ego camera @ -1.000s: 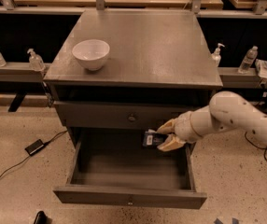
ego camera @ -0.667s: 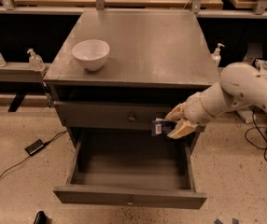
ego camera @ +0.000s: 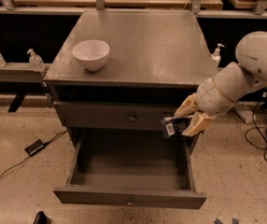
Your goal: Pick rxbar blueberry from middle drawer and place on counter
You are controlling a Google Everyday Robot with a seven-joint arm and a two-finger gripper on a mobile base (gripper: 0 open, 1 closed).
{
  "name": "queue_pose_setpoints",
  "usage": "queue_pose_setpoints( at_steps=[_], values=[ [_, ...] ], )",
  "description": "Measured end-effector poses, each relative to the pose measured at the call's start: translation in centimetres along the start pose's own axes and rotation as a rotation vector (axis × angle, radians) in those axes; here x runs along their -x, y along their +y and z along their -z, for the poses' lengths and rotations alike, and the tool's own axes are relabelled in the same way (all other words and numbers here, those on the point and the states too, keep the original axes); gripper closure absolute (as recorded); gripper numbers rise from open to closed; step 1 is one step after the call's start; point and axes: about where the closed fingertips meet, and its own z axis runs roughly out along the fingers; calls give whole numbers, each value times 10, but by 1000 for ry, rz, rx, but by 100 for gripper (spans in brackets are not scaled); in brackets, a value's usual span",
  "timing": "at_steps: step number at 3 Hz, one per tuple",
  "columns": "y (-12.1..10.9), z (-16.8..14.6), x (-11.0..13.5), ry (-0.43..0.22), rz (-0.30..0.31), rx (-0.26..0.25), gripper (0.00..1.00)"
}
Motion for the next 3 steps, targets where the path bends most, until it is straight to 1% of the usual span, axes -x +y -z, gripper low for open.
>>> queue_pose_setpoints(
  at_steps=[1, 2, 3],
  values=[
    [0, 0, 0, 0, 0, 0, 100],
    [-21, 15, 9, -25, 32, -12, 100],
    [-65, 47, 28, -32, 89, -38, 100]
  ],
)
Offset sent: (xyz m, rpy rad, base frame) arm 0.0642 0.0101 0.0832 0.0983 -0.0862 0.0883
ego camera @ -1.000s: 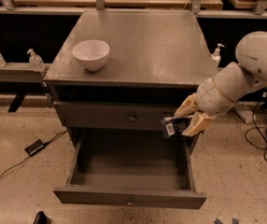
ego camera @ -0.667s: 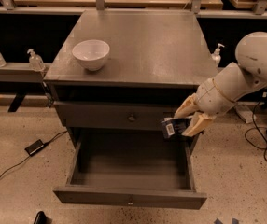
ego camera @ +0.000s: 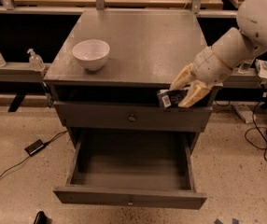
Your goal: Pick rxbar blueberry from middle drawer and place on counter
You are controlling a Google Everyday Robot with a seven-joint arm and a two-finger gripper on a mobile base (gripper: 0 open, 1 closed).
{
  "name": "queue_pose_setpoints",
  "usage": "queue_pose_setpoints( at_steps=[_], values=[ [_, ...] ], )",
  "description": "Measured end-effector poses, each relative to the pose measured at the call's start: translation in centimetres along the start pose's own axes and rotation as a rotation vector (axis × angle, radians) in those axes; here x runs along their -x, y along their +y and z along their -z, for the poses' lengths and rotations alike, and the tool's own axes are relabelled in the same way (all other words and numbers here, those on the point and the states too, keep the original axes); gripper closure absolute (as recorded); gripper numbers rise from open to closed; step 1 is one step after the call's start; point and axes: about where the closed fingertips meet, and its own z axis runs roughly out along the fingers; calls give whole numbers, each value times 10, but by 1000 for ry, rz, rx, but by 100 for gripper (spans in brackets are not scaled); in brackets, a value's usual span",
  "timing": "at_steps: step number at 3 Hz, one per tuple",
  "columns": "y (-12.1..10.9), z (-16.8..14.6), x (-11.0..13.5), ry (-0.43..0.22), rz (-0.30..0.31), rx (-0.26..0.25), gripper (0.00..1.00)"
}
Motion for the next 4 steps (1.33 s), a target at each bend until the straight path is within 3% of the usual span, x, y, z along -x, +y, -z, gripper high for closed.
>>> queue_pose_setpoints(
  at_steps=[1, 2, 3, 4],
  values=[
    [-40, 23, 16, -7, 50, -28, 100],
    [-74, 32, 27, 44, 59, -61, 88],
    [-99, 22, 13, 117, -1, -80, 66],
    [-115, 8, -16, 132, -100, -101, 43]
  ],
)
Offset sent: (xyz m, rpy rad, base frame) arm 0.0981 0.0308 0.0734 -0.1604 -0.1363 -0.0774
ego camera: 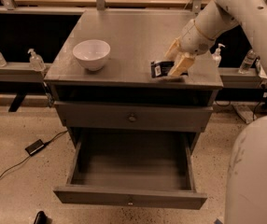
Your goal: Pick rxbar blueberry from middle drawer and place on counter
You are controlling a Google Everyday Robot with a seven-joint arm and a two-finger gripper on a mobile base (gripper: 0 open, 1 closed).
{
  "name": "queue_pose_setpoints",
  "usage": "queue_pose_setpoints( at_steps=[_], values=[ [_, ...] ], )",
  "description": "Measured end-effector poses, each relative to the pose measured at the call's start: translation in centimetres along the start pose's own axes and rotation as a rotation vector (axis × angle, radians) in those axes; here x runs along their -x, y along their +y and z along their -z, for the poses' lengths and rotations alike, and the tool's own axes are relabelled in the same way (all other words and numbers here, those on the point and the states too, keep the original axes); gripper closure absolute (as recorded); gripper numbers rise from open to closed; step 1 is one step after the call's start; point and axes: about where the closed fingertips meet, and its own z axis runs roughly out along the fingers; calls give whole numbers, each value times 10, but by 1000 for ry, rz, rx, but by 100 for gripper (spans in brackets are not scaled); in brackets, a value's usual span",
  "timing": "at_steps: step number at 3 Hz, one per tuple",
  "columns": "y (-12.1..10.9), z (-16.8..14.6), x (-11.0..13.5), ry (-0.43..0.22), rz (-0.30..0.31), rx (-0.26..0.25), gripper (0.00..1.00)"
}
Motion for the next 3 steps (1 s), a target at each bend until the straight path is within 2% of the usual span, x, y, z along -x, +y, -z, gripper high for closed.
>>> queue_pose_setpoints(
  at_steps=[1, 2, 3],
  values=[
    [-10, -19, -22, -66, -113, -10, 20],
    [-16, -26, -27, -198, -197, -27, 0],
    [-16, -25, -26, -208, -201, -25, 0]
  ],
)
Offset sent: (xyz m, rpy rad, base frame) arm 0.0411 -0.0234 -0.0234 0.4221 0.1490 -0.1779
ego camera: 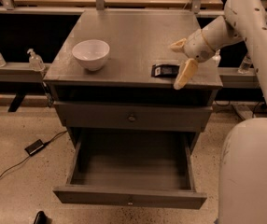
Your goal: Pick rxbar blueberry from middle drawer and place on counter
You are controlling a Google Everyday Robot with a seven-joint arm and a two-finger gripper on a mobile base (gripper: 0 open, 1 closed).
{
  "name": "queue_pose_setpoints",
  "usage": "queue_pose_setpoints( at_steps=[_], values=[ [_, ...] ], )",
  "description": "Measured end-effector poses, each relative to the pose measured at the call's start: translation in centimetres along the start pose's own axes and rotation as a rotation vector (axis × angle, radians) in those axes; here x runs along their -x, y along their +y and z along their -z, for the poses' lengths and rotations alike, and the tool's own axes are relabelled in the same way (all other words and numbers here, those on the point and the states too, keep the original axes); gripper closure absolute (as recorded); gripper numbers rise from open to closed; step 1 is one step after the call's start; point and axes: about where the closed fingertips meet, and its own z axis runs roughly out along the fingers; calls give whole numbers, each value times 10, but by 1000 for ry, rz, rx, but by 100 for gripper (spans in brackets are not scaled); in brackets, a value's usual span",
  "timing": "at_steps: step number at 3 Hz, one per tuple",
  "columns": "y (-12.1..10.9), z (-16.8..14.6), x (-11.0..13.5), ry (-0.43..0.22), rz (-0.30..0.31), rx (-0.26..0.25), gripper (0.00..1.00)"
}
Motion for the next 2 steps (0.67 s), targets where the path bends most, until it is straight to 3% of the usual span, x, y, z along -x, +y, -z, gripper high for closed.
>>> queue_pose_setpoints(
  at_steps=[1, 2],
  values=[
    [18, 29, 32, -125, -24, 64, 0],
    [33, 55, 47, -178, -28, 83, 0]
  ],
)
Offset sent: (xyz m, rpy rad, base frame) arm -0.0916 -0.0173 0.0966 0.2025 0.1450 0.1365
